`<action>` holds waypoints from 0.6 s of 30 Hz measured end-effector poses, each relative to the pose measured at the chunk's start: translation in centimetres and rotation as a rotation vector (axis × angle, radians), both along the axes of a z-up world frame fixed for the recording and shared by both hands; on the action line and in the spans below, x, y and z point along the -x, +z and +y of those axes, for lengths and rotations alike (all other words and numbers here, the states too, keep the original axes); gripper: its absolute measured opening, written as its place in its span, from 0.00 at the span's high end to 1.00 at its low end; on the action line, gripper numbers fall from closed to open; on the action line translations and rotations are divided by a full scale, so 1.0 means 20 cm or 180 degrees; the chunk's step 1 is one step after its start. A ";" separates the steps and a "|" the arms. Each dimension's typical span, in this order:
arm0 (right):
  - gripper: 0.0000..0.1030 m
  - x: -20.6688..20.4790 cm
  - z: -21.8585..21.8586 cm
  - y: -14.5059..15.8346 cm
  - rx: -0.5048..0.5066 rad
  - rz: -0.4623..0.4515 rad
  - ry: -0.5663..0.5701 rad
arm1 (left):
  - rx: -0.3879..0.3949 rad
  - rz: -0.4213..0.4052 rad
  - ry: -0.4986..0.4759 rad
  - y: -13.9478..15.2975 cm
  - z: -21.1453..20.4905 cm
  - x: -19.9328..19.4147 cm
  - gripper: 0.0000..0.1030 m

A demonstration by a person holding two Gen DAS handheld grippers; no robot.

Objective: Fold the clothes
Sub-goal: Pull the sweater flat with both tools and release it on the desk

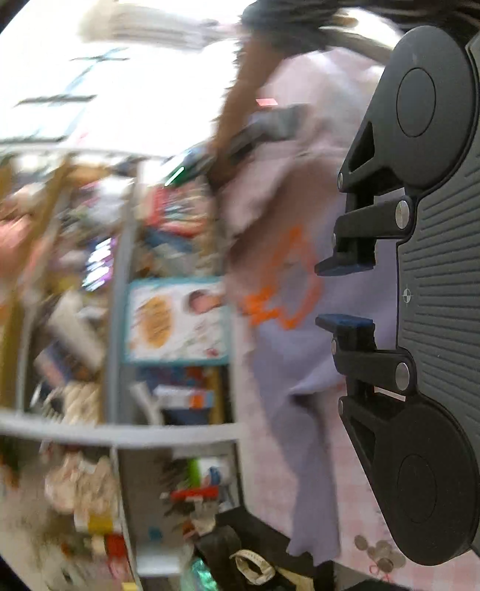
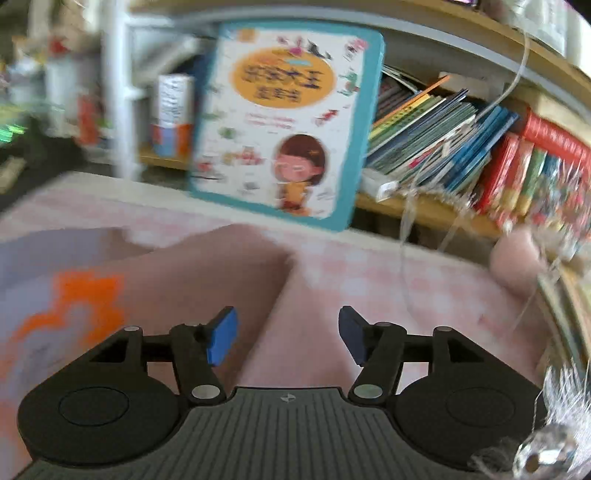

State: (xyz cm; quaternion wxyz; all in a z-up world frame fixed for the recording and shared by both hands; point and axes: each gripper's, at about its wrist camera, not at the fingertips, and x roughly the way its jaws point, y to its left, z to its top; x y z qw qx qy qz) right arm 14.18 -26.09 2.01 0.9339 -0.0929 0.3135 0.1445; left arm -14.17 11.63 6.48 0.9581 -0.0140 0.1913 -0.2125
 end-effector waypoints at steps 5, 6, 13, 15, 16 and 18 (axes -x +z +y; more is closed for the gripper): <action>0.43 0.47 -0.01 0.01 0.0179 0.0138 0.0462 | -0.0146 0.0013 0.0170 -0.11 -0.11 -0.25 0.74; 0.44 0.55 -0.01 0.00 0.0199 0.0178 0.0546 | -0.0219 0.0049 0.0147 -0.15 -0.14 -0.29 0.74; 0.48 0.84 0.02 -0.14 0.0543 0.0163 0.0312 | -0.0581 0.0443 0.0343 -0.34 -0.20 -0.50 0.74; 0.79 0.84 -0.01 -0.17 0.0599 0.0124 0.0142 | -0.0639 0.0563 0.0479 -0.38 -0.17 -0.54 0.74; 0.91 0.83 -0.04 -0.17 0.0464 0.0160 0.0104 | -0.0640 0.0608 0.0523 -0.39 -0.15 -0.54 0.74; 0.93 0.81 -0.11 -0.13 0.0308 0.0089 -0.0068 | -0.0611 0.0661 0.0576 -0.41 -0.11 -0.53 0.75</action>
